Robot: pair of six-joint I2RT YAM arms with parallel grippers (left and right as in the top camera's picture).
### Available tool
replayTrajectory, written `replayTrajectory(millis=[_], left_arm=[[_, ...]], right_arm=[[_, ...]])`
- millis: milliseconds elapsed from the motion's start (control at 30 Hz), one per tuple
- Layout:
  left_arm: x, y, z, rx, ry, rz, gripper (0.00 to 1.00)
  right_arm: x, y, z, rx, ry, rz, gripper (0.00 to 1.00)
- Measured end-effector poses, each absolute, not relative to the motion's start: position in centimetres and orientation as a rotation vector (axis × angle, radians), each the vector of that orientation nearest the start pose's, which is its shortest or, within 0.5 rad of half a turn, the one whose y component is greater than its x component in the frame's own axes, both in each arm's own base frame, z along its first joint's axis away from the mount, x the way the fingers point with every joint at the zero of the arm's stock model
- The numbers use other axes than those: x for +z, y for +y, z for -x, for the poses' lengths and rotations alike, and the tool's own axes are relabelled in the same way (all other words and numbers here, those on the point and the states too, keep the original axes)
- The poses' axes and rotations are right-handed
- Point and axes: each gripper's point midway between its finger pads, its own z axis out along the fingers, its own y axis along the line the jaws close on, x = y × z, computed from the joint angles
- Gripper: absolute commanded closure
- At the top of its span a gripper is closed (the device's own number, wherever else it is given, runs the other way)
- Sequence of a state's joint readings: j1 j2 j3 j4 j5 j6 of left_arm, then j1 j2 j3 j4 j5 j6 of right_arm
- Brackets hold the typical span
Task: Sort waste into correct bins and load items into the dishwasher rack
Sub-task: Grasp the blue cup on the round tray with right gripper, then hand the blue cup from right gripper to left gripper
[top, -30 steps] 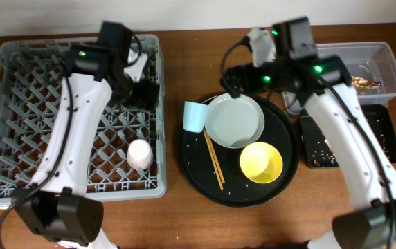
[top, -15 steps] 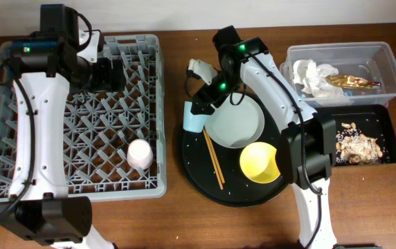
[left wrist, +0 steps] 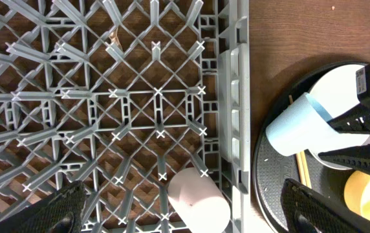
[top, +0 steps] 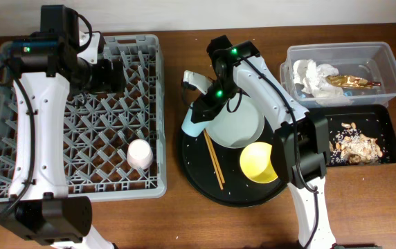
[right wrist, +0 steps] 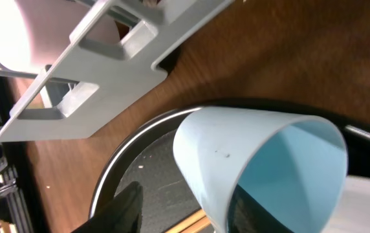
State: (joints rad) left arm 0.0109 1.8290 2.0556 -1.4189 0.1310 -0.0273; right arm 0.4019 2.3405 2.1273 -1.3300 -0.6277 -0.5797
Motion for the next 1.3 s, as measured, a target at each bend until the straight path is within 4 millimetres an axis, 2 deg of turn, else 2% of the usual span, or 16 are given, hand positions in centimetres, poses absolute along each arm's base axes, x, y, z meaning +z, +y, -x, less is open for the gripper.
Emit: replayTrajectory(millis=[167,267,367,500,567,633,700,733,800,833,867,1000,1033,1100,1233,1300], left_arm=[[25.5,-1.8,-40.3,-0.185,2.762,0.018,0.05],[25.5,-1.8,-40.2,-0.186,2.762,0.018,0.05],[25.4,-1.8,-40.1,-0.186,2.770,0.019,0.05],[25.4,-1.8,-40.0,-0.187,2.772,0.019,0.05],[25.5,-2.3,-40.0,-0.225,2.770,0.012,0.05],[25.6,-3.2,-40.0,-0.302,2.762,-0.009,0.05],[26.2,-5.3,-39.8,-0.455,2.733,-0.118,0.05],[26.9,-7.1,-39.5,-0.594,2.687,-0.225,0.05],[28.9,-10.5,-38.8,-0.863,2.554,-0.414,0.04],[30.4,-12.2,-38.3,-1.006,2.449,-0.516,0.04],[31.5,-13.2,-37.9,-1.099,2.368,-0.582,0.04],[35.7,-15.8,-36.2,-1.354,2.031,-0.786,0.04],[36.7,-16.1,-35.9,-1.391,1.941,-0.831,0.04],[38.4,-16.6,-35.2,-1.441,1.789,-0.896,0.04],[39.4,-17.7,-34.4,-1.489,1.693,-0.950,0.04],[39.7,-19.4,-33.5,-1.519,1.651,-1.008,0.04]], right_arm=[[9.6,27.2,-38.0,0.948,2.590,1.388,0.70],[7.9,28.0,-37.5,0.861,2.636,1.400,0.83],[7.4,28.9,-37.1,0.823,2.660,1.394,0.95],[8.1,27.1,-37.1,0.843,2.769,1.283,0.96],[10.6,27.1,-37.7,0.937,2.754,1.190,0.96],[17.6,26.8,-39.0,1.092,2.590,1.082,0.96],[26.1,25.2,-39.3,1.175,2.398,0.969,0.96],[30.1,24.0,-38.5,1.201,2.313,0.929,0.95],[36.1,21.6,-36.7,1.173,2.172,0.895,0.96],[39.6,20.4,-34.8,1.132,2.093,0.889,0.96],[41.7,19.8,-33.2,1.091,2.049,0.888,0.96],[46.0,19.7,-29.1,1.106,1.906,0.935,0.96],[46.0,20.3,-28.7,1.190,1.853,0.985,0.96],[44.6,21.4,-29.7,1.329,1.754,1.048,0.96],[42.2,22.2,-31.7,1.436,1.677,1.074,0.96],[42.5,22.5,-31.7,1.448,1.636,1.092,0.96]])
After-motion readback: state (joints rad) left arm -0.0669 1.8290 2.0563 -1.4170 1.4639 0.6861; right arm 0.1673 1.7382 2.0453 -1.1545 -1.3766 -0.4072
